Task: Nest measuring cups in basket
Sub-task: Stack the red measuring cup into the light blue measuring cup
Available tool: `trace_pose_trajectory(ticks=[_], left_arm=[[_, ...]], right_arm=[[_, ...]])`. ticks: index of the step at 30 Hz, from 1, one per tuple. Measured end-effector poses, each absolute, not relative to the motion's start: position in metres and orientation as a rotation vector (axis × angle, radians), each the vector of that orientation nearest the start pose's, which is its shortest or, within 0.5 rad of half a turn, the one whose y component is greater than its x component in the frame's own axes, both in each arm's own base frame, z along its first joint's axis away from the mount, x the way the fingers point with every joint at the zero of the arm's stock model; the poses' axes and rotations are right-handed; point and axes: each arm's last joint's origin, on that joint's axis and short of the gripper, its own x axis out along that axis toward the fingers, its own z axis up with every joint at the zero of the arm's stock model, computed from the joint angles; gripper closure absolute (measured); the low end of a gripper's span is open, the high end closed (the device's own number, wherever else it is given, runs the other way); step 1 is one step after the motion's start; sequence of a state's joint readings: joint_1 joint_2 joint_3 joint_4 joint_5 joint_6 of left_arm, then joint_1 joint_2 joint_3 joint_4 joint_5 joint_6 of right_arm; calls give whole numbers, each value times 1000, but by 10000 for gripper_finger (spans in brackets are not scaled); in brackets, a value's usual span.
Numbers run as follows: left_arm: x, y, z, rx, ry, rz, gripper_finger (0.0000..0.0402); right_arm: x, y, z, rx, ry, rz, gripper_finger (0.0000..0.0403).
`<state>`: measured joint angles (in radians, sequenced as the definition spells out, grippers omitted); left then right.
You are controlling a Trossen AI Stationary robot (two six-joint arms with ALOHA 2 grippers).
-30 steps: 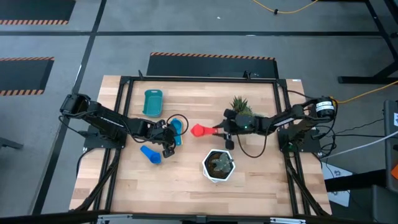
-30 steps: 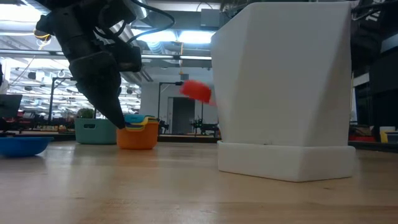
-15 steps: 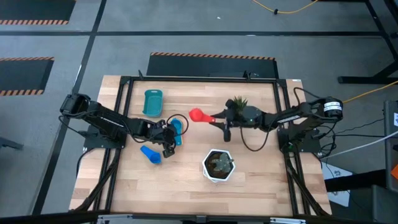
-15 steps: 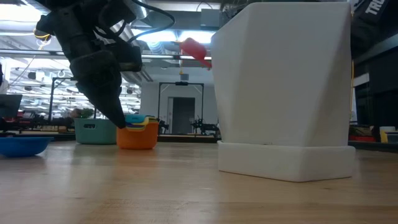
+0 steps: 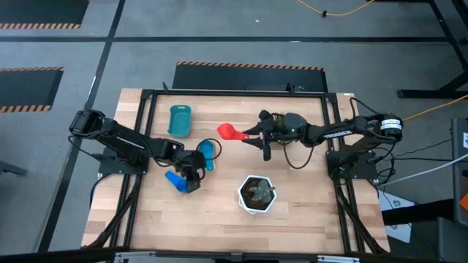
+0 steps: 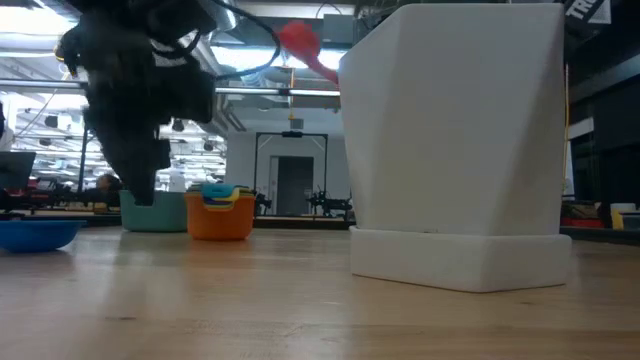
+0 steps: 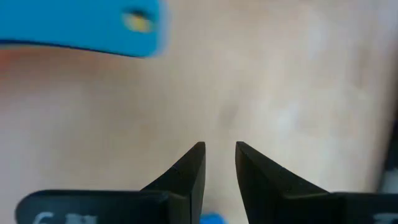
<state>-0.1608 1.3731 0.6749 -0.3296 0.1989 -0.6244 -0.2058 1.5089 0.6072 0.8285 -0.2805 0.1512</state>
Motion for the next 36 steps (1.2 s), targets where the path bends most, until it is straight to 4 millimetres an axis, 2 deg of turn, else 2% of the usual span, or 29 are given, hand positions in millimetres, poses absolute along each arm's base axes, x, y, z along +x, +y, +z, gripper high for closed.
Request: trace_pose_trajectory(ticks=[4,8,12,17,25,30,36], left_arm=[[249,-52,191,-570,1026,-144,320],[265,-57,220,-380,824,-217,320],[279,-60,249,-158,641,-183,320],[287,-58,275,32,526,-38,320],[293,-50,308,200,368,360,320],[293,-52,318,316,300,484,320],[289,-52,322,392,306,728,320]], right_arm=[[296,-61,215,261,57,136,260],[298,-70,225,378,48,210,260],[299,-79,235,506,46,271,260],[299,-89,246,654,68,349,260],[295,-103,249,766,89,361,260],[293,-109,249,791,87,340,260],[292,-112,248,824,97,326,260]])
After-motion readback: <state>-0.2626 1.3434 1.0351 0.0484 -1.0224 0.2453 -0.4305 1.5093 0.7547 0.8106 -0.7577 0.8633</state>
